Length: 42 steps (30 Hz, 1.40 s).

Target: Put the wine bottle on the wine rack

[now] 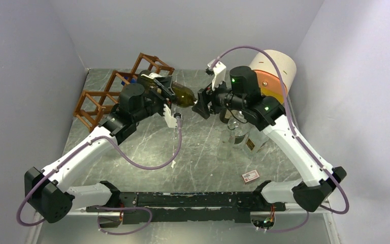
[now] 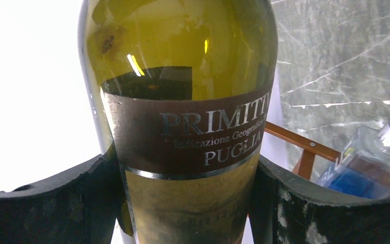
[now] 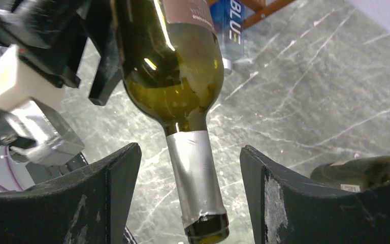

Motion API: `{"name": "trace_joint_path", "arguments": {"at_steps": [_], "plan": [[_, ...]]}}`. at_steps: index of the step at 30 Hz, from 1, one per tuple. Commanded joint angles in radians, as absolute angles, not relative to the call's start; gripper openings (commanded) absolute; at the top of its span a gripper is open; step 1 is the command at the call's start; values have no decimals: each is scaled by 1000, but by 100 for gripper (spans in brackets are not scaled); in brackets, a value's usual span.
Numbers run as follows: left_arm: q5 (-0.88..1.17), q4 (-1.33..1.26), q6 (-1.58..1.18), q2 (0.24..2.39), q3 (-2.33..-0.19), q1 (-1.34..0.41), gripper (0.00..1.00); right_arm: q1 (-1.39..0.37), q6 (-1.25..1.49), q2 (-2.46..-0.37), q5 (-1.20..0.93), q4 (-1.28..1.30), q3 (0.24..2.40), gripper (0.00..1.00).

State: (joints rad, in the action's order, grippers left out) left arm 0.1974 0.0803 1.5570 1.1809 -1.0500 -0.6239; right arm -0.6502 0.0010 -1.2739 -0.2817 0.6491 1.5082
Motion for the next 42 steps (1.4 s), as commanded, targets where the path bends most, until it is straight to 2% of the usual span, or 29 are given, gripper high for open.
{"name": "trace_joint_path", "arguments": {"at_steps": [1,10,19,23,25,29,30,32,34,35,36,37,42], "plan": [[229,-101,1647,1200,-1127,-629,7,-652,0,-1304,-263,652,1500,75],[263,-106,1667,1212,-1119,-630,7,-657,1,-1387,-270,667,1523,65],[244,-156,1723,1218,-1084,-630,7,-667,-9,-1432,-277,682,1547,47],[254,-186,1720,1221,-1078,-629,7,-672,-8,-1446,-268,684,1551,44],[261,-179,1694,1223,-1088,-629,7,-674,-8,-1448,-268,681,1550,37],[268,-165,1662,1218,-1100,-630,10,-678,2,-1443,-264,656,1540,0],[266,-174,1652,1214,-1095,-630,13,-681,6,-1439,-256,647,1536,0],[259,-204,1629,1207,-1075,-630,28,-686,19,-1420,-237,617,1523,0],[259,-254,1604,1195,-1043,-629,54,-686,38,-1400,-218,586,1509,0],[261,-280,1587,1188,-1025,-629,71,-686,47,-1389,-208,569,1503,0],[263,-294,1576,1180,-1013,-629,94,-686,56,-1376,-196,548,1498,0],[262,-290,1565,1176,-1005,-629,100,-685,67,-1365,-182,531,1493,0],[248,-259,1517,1137,-968,-631,99,-686,121,-1321,-89,469,1476,0]]}}
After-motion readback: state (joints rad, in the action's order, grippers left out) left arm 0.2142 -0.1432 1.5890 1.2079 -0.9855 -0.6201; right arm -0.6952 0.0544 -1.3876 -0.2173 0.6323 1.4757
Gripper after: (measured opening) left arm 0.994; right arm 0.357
